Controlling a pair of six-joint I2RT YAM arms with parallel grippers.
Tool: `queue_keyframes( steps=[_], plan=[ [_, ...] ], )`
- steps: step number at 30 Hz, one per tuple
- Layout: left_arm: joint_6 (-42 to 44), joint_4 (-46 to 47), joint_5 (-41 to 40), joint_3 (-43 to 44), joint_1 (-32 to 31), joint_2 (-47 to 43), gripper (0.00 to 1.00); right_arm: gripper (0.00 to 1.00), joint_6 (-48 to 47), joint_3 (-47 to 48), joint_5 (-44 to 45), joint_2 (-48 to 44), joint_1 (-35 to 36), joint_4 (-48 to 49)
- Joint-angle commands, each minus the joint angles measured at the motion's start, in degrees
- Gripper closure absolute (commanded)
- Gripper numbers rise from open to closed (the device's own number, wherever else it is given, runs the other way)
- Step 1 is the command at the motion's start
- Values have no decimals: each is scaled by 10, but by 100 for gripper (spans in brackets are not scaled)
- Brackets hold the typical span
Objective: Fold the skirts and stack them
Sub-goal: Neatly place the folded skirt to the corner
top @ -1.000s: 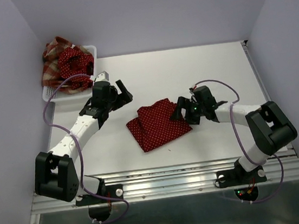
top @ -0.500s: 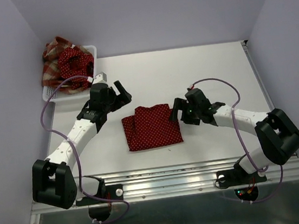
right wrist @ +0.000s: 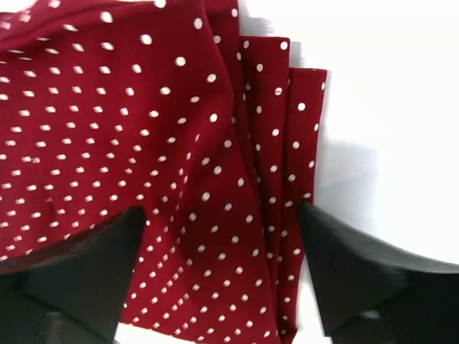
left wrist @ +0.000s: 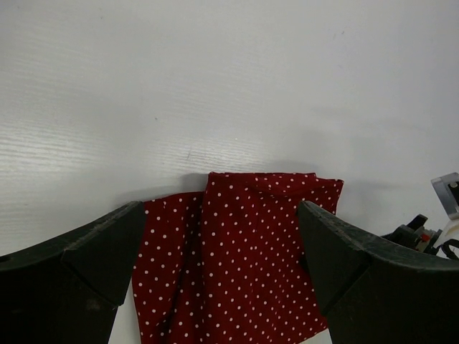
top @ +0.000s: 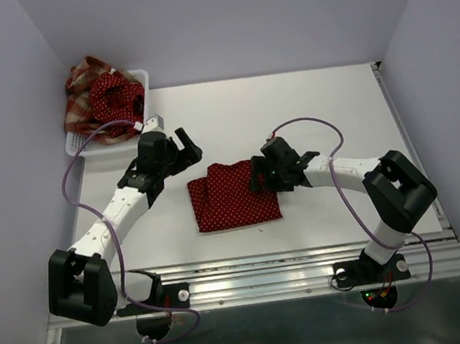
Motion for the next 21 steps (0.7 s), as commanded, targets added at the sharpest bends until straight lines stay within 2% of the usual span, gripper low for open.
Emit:
queue_keyframes(
  steps=[1,3,5,8,11,16,21],
  plan=[
    [2,20,5,-6,-3,-14,1,23,-5,21,32,32,16,-41],
    [2,20,8,-6,-3,-13,1,34,-4,23,32,40,22,-43],
    [3,20,8,-6,-3,-11,1,52,-1,23,34,42,22,-45],
    [4,20,9,-4,-3,-9,1,60,-4,29,40,42,22,-50],
    [5,34,10,-2,-2,-6,1,75,-12,40,55,49,22,-63],
    [6,32,7,-2,-3,-6,1,85,-23,61,113,64,22,-97],
    [8,30,2,-1,-3,-5,1,93,-104,136,223,94,13,-151]
  ],
)
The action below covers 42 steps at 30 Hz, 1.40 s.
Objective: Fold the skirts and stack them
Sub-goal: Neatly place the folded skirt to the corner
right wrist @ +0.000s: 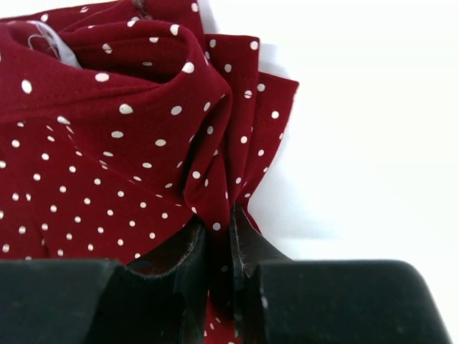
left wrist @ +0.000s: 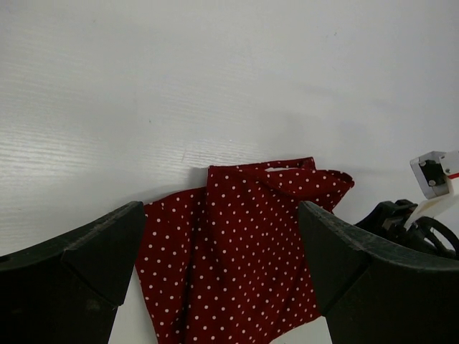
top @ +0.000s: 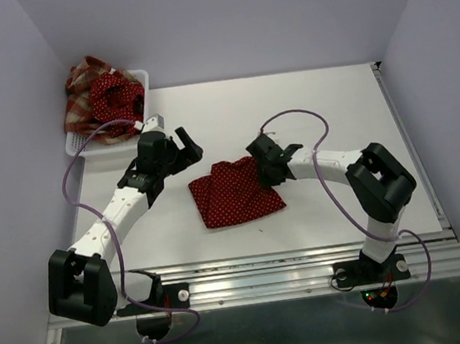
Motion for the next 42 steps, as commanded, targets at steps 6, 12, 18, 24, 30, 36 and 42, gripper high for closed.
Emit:
queue_keyframes(
  steps=[6,12,18,24,30,36,42],
  plan=[
    [14,20,-17,8,-3,6,1,94,-175,102,135,40,-101,-54],
    [20,21,-41,15,-2,22,1,94,-327,157,100,73,-216,-4],
    [26,48,-44,19,0,44,1,94,-417,264,75,145,-322,10],
    [35,69,-42,34,4,71,1,94,-435,397,48,242,-403,10],
    [43,91,-36,55,7,106,1,94,-459,548,34,349,-445,0],
    [43,94,-26,80,12,151,1,93,-454,649,43,413,-478,-6],
    [45,98,-3,99,18,186,1,92,-463,722,58,469,-497,-4]
  ],
)
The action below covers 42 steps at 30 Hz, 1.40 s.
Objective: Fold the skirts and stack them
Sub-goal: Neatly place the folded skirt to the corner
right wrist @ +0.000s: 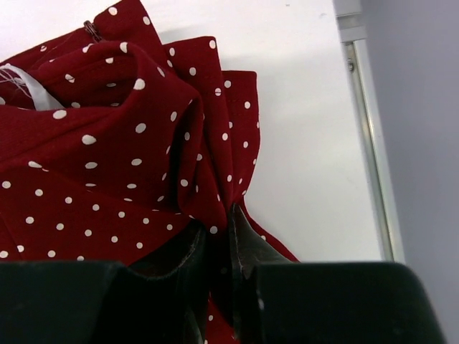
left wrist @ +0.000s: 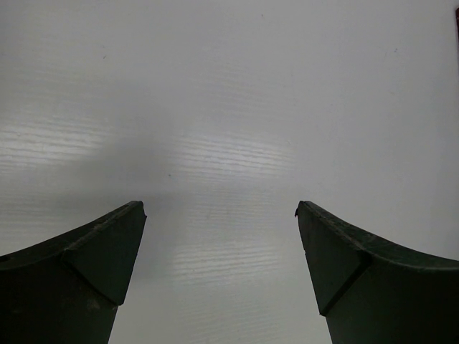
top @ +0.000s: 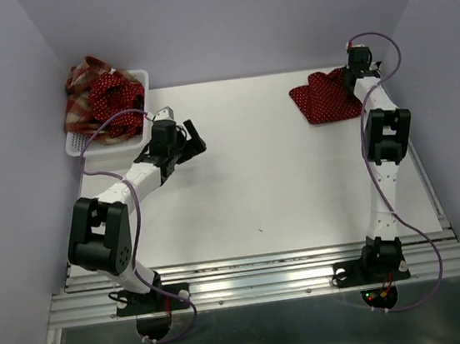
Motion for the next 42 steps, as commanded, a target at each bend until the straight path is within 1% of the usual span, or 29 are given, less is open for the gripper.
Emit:
queue_keyframes(
  steps=[1,3,5,8,12,14,18,19,22,23,24,25,26,27,28,29,30,32,35,36,37,42],
  plan=[
    [13,23,18,37,9,19,1,92,-8,60,23,34,-19,16],
    [13,24,26,44,11,27,1,91,-5,77,30,48,-25,17],
    [13,26,31,52,13,35,1,91,18,84,29,55,-32,19],
    [17,30,41,61,13,44,1,91,33,73,2,56,-39,38],
    [18,28,45,72,15,54,1,87,28,72,-11,62,-39,70],
    [17,31,47,70,15,55,1,83,32,74,-20,65,-39,88],
    [17,32,50,71,16,56,1,60,40,65,-42,62,-39,110],
    [17,32,52,71,16,56,1,50,36,65,-42,61,-39,112],
    [17,31,57,71,16,51,1,42,40,65,-46,39,-39,112],
    [17,31,58,72,16,46,1,33,42,64,-47,31,-39,113],
    [17,32,59,71,16,43,1,28,44,63,-46,21,-39,114],
    [17,33,60,70,16,40,1,27,49,64,-48,3,-39,115],
    [16,34,62,67,16,31,1,23,53,63,-55,-7,-39,114],
    [16,37,63,65,16,27,1,17,57,63,-66,-17,-39,113],
    [15,41,63,62,16,23,1,5,61,61,-84,-28,-39,113],
    [15,42,63,58,16,16,1,0,67,51,-97,-51,-39,113],
    [15,42,63,56,16,13,1,0,71,47,-113,-61,-39,111],
    [16,42,62,52,16,5,1,0,72,30,-115,-90,-34,107],
    [18,38,61,49,16,-5,1,0,58,1,-77,-116,-9,110],
    [19,37,61,47,16,-8,1,0,54,-3,-55,-118,-4,110],
    [20,35,59,45,16,-11,1,0,48,-6,-51,-117,4,110],
    [27,29,49,40,16,-21,1,0,55,14,-71,-88,25,70]
  ],
)
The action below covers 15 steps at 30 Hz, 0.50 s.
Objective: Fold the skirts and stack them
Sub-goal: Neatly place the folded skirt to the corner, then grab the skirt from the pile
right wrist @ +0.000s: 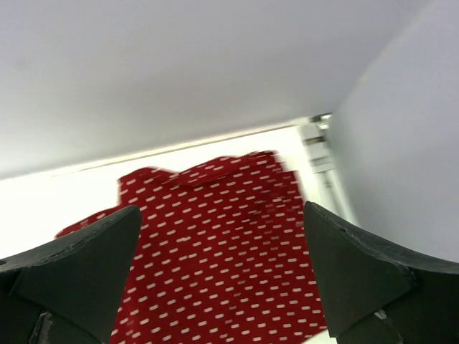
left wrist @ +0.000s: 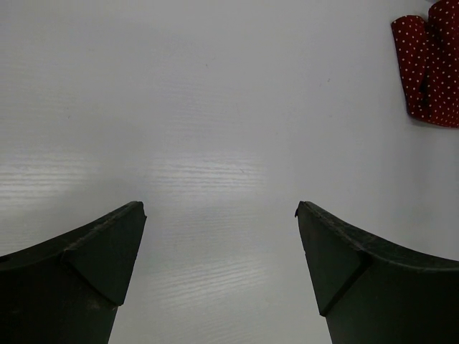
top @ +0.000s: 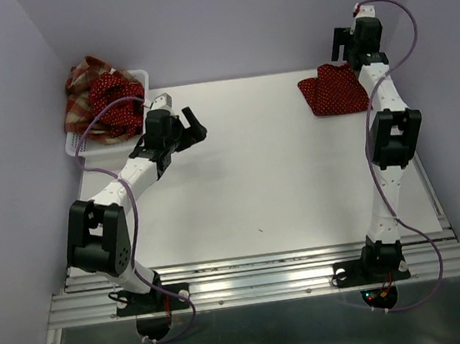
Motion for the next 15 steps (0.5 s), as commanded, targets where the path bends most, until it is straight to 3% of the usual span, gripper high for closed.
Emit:
queue_keyframes(
  steps=[1,8,15],
  plan=[
    [16,7,-8,-6,4,-28,1,0,-1,-1,-2,23,34,-18],
    [17,3,-7,-5,5,-23,1,0,-6,-14,-5,47,62,-22],
    [15,3,3,-2,5,-10,1,0,66,-34,-103,64,68,-26]
  ],
)
